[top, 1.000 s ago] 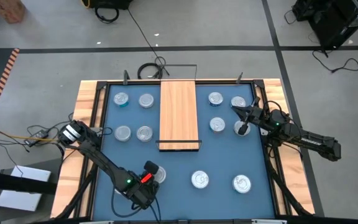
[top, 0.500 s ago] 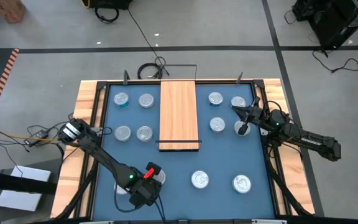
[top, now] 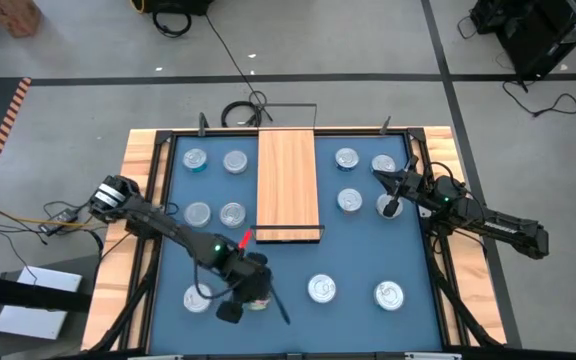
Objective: Stack canned seafood by type on shelf
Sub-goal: Put the green tuna can on the shelf
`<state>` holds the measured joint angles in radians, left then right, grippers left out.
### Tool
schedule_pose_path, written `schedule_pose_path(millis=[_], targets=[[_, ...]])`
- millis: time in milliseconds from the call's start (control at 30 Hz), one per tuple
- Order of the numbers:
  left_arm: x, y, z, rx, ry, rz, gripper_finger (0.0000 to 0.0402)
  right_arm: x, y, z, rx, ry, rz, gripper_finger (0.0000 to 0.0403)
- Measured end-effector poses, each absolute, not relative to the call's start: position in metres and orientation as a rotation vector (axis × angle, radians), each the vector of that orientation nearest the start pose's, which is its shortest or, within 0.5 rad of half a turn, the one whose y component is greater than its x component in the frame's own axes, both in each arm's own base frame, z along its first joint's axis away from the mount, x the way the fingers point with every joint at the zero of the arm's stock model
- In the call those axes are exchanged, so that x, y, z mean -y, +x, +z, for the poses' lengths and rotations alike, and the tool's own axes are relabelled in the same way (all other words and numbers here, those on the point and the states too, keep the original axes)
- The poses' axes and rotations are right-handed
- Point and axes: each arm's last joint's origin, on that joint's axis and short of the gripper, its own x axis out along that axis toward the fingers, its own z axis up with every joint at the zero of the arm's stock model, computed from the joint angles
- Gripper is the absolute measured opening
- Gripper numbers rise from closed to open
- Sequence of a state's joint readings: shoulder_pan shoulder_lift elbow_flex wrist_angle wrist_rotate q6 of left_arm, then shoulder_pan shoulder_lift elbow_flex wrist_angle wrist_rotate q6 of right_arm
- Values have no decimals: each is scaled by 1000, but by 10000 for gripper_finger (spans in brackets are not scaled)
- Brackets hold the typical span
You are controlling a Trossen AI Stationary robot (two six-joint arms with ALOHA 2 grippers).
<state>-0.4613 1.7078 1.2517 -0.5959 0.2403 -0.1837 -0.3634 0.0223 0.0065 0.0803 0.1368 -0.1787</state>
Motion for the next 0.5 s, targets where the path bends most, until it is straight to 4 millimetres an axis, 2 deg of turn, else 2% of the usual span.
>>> schedule_pose_path(millis=[267,500], targets=[[140,316,209,-1117,-150,-574,0,39,90,172,20,-182,-505,30],[134,318,205,-1088,-151,-555,0,39,90,172,20,-182,-505,30]])
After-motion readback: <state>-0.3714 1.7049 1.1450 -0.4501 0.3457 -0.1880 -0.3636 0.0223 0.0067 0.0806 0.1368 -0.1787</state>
